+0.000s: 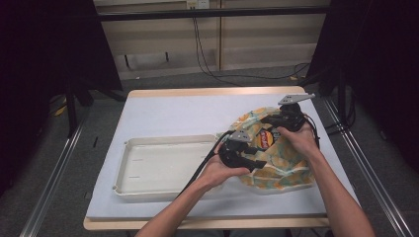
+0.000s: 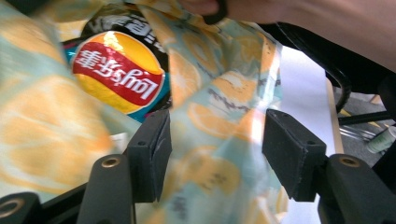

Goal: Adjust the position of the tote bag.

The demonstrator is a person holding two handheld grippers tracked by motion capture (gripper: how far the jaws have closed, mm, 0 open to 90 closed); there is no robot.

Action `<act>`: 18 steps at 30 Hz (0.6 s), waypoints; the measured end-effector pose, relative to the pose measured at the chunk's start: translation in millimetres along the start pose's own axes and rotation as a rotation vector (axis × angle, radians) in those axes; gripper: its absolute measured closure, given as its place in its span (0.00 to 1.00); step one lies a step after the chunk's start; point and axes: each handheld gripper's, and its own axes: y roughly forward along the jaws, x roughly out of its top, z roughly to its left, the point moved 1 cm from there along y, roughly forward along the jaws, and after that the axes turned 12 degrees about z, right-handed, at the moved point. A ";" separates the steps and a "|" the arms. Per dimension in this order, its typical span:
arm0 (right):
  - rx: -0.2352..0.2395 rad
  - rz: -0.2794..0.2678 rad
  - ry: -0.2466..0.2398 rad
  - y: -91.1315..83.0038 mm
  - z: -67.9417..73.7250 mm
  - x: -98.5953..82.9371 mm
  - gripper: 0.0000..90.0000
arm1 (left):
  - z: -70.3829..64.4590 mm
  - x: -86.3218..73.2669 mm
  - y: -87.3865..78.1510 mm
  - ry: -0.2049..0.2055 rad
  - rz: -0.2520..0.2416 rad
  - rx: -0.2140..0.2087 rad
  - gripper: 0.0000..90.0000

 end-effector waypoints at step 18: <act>0.008 -0.037 0.054 17.8 -8.6 34.7 1.00 | 1.6 -0.5 23.5 -0.026 0.098 -0.021 1.00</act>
